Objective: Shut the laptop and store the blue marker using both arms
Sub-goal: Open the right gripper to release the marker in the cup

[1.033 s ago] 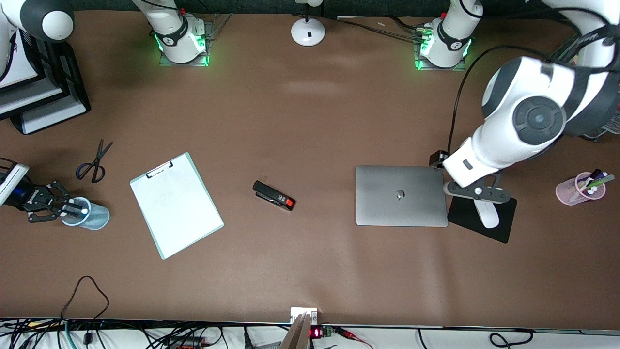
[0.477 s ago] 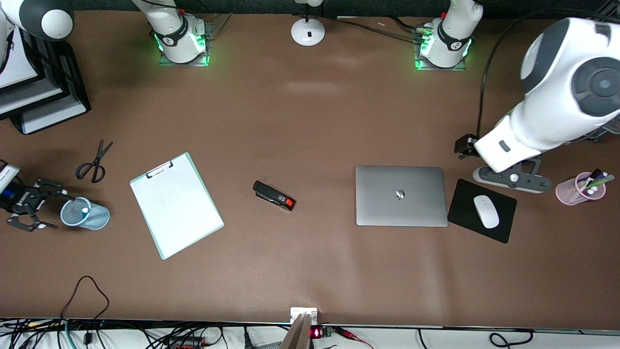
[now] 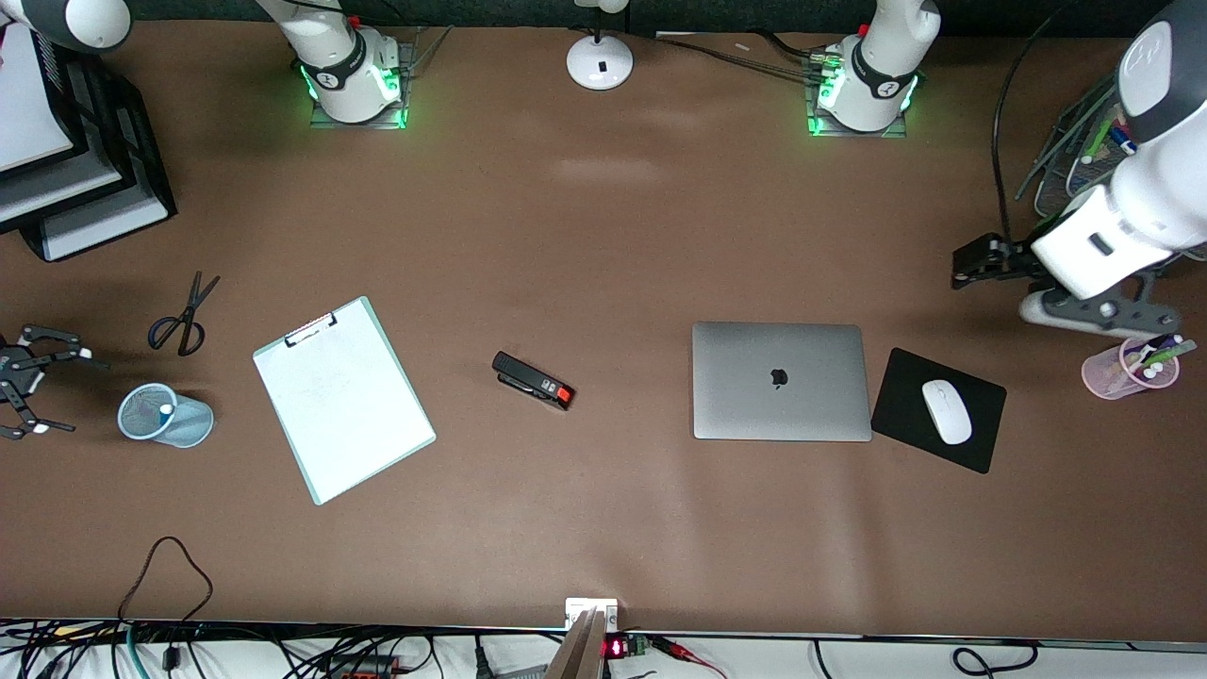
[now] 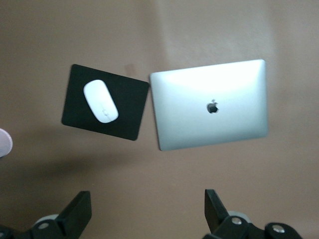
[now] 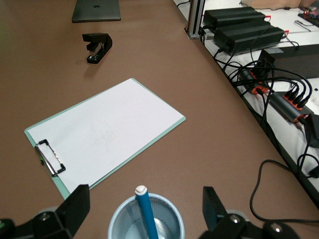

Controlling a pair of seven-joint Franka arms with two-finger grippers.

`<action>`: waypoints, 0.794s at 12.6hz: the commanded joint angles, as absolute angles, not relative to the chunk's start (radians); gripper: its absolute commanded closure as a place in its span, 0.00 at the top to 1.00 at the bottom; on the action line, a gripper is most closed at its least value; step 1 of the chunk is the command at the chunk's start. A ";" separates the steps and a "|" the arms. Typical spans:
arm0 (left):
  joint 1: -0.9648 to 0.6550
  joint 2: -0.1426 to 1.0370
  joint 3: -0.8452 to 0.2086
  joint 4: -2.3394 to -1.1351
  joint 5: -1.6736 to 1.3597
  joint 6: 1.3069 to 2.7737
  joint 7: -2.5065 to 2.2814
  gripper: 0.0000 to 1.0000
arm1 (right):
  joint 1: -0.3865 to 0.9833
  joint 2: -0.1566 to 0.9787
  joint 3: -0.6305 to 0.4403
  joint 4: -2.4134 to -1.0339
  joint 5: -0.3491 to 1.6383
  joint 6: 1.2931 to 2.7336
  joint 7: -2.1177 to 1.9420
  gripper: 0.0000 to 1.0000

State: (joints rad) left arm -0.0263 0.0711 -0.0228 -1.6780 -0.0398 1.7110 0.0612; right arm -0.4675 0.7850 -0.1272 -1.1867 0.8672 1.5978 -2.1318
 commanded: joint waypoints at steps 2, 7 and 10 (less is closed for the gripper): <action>-0.090 -0.063 0.021 -1.832 0.032 1.775 0.089 1.00 | -0.442 0.666 -0.117 -1.193 0.757 1.554 -1.912 1.00; -0.092 -0.041 0.006 -1.787 0.044 1.744 0.087 1.00 | -0.365 0.634 -0.120 -1.114 0.664 1.491 -1.584 1.00; -0.091 -0.040 0.006 -1.787 0.043 1.744 0.087 1.00 | -0.324 0.632 -0.124 -1.078 0.629 1.466 -1.421 1.00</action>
